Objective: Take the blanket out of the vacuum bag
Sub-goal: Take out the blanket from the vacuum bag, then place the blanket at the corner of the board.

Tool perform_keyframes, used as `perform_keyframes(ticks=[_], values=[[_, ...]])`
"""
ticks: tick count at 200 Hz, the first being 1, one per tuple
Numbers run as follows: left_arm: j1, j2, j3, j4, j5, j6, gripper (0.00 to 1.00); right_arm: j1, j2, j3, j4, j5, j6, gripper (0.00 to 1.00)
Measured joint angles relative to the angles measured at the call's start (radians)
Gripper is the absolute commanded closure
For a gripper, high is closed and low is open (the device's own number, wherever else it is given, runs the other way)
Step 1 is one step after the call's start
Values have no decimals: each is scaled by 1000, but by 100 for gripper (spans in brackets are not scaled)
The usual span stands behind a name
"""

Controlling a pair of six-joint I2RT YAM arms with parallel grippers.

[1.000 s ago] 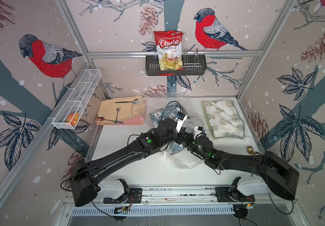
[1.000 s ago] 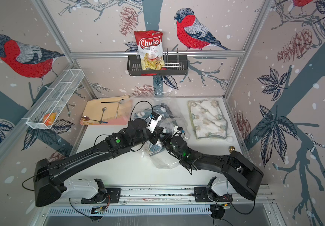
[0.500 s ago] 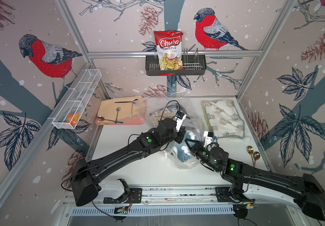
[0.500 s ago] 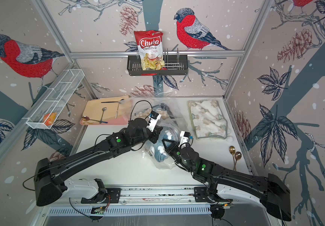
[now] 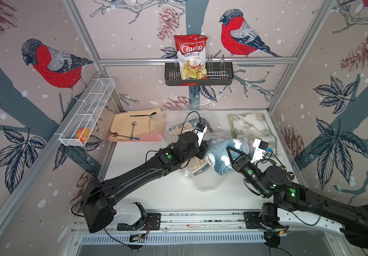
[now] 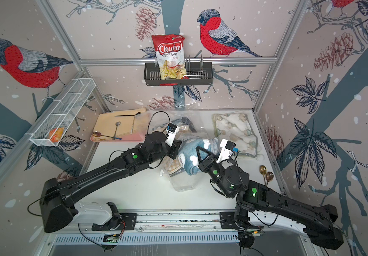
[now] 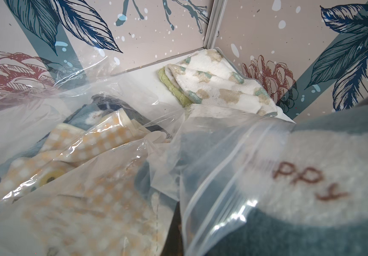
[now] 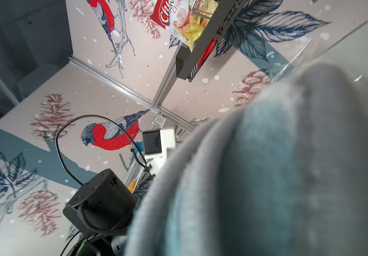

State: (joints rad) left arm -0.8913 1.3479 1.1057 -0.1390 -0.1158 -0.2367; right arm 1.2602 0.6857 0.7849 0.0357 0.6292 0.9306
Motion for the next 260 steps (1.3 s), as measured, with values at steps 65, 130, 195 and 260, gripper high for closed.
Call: perform_keyframes(ticks=[65,130,195,260], values=[[6,22,0,0,-19,-20,100,-153,87,260,47,-122,-146,100],[10,33,-1,0,-67,-29,100,-578,200,478,-21,-374,-189,100],[11,21,-6,-1,-72,-45,100,-1281,385,568,-52,-967,-61,100],[11,11,-13,-1,-76,-44,100,-1621,437,360,-2,-1410,-16,100]])
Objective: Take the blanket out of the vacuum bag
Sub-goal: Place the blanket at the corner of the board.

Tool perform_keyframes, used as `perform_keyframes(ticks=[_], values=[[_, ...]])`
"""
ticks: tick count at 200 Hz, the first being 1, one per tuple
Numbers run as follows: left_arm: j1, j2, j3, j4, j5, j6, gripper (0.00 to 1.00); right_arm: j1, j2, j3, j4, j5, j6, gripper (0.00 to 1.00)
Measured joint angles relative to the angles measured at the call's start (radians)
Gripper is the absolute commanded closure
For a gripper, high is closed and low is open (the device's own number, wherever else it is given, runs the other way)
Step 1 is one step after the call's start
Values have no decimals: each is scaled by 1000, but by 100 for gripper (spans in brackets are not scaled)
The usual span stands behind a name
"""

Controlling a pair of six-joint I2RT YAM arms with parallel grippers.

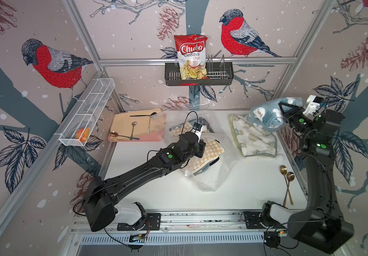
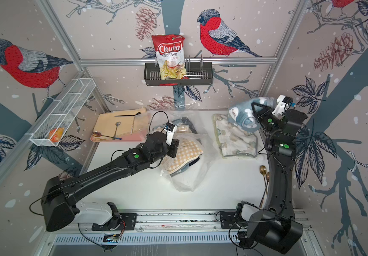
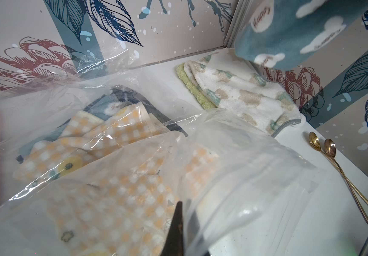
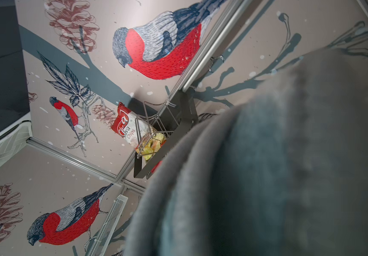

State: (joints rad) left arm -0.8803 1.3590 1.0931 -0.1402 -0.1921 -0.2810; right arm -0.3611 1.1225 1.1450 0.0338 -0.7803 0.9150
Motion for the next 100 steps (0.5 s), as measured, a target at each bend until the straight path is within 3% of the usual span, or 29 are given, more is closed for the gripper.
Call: perform_keyframes(ticks=[55,78,100], values=[[1,-2,0,0,10,0,100,-23,-15,-78,-33,-89,-59,100],[3,-3,0,0,14,0,100,37,51,-48,-71,-53,-105,100],[6,-3,0,0,24,1,100,123,170,80,-116,10,-151,100]])
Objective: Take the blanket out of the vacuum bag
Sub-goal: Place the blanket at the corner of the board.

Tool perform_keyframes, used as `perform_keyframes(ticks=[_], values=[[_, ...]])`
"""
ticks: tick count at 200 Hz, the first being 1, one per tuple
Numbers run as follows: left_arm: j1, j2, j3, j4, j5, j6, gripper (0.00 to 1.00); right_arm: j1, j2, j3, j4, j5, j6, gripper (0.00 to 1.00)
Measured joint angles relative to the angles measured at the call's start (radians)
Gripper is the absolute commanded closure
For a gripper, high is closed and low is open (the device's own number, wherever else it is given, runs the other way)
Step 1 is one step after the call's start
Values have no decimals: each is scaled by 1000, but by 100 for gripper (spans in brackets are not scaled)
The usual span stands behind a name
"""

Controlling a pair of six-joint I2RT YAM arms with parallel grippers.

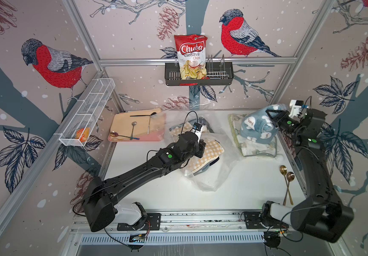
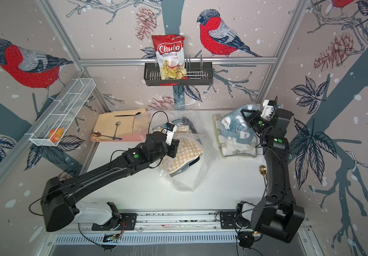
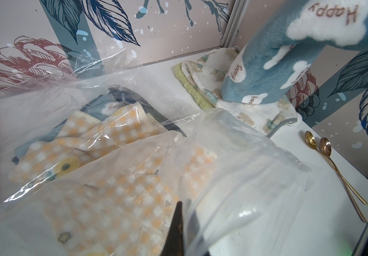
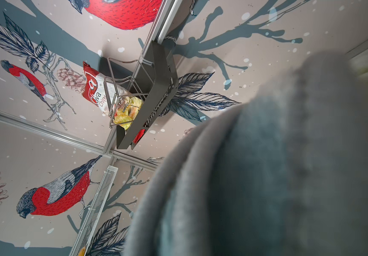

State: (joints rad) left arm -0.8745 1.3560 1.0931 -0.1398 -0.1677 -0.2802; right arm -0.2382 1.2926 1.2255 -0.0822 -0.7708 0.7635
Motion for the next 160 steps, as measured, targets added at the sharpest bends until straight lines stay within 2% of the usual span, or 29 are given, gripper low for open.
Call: perform_keyframes(ticks=[31,52,72,85,109,117,132,160], values=[[8,0,0,0,11,1,100,69,158,249,-39,100,-55,100],[21,0,0,0,20,0,100,101,177,301,-16,184,-130,100],[27,0,-1,1,40,0,100,105,154,126,98,201,-203,100],[29,0,-2,3,49,0,100,51,174,-36,153,186,-196,100],[29,0,-5,8,62,0,100,-85,161,-425,258,190,-40,100],[29,1,-5,12,63,0,100,-116,140,-511,284,188,14,100],[30,5,-5,21,63,0,100,-143,104,-566,346,181,80,100],[30,6,-5,23,84,-1,100,-156,89,-536,439,173,136,100]])
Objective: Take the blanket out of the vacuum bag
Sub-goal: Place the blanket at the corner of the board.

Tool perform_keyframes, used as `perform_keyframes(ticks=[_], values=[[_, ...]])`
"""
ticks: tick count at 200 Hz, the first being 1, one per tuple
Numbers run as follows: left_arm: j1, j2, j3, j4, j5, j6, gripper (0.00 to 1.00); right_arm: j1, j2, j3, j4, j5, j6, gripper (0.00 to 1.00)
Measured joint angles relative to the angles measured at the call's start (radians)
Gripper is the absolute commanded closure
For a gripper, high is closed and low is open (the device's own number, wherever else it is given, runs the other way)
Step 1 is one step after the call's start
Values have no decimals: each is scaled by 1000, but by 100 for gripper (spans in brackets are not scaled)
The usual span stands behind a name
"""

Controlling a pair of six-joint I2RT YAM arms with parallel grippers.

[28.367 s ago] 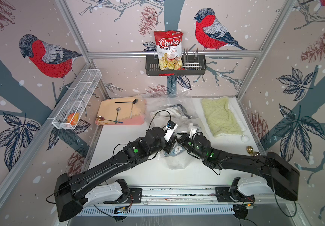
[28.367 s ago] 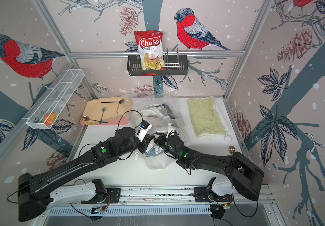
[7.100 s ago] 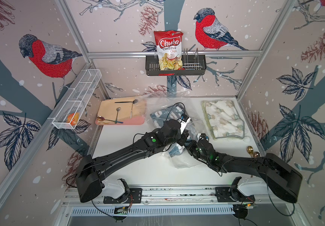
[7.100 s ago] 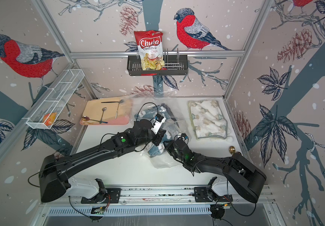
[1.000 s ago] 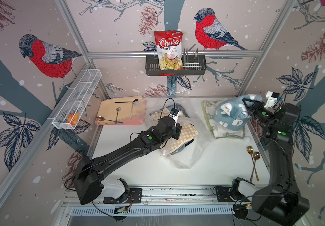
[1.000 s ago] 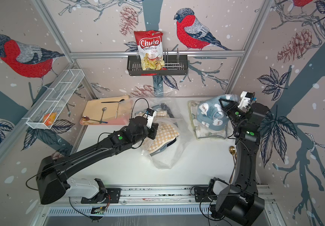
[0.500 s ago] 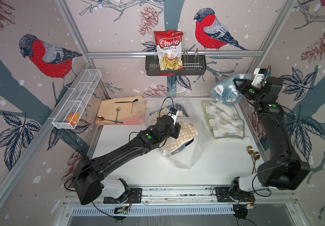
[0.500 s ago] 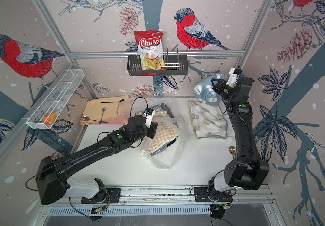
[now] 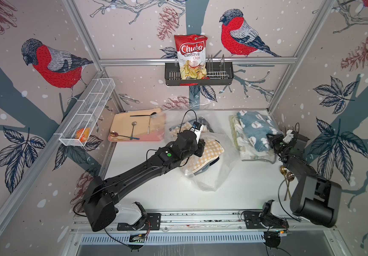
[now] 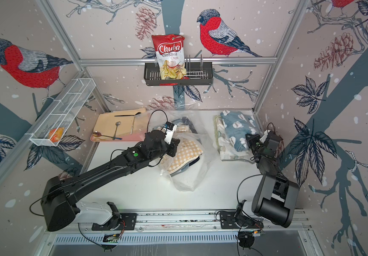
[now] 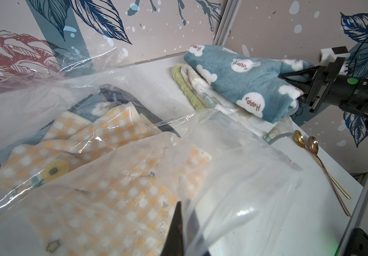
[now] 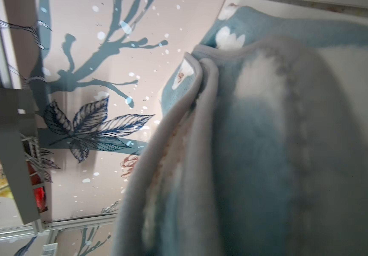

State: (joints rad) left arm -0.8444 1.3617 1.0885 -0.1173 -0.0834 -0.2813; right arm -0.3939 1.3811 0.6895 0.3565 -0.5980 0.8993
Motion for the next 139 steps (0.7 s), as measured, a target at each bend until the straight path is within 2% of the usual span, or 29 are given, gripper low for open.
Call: perform_keyframes(ticks=[51,106,125,139], values=[[0,-19,0,0,2,0,100,37,35,150,-32,-13,101,100],[0,-24,0,0,5,0,100,142,114,543,-174,41,66,100],[1,-26,-2,0,10,0,100,185,112,551,-209,67,39,100],[1,-30,-2,0,13,0,100,226,43,447,-206,91,11,100]])
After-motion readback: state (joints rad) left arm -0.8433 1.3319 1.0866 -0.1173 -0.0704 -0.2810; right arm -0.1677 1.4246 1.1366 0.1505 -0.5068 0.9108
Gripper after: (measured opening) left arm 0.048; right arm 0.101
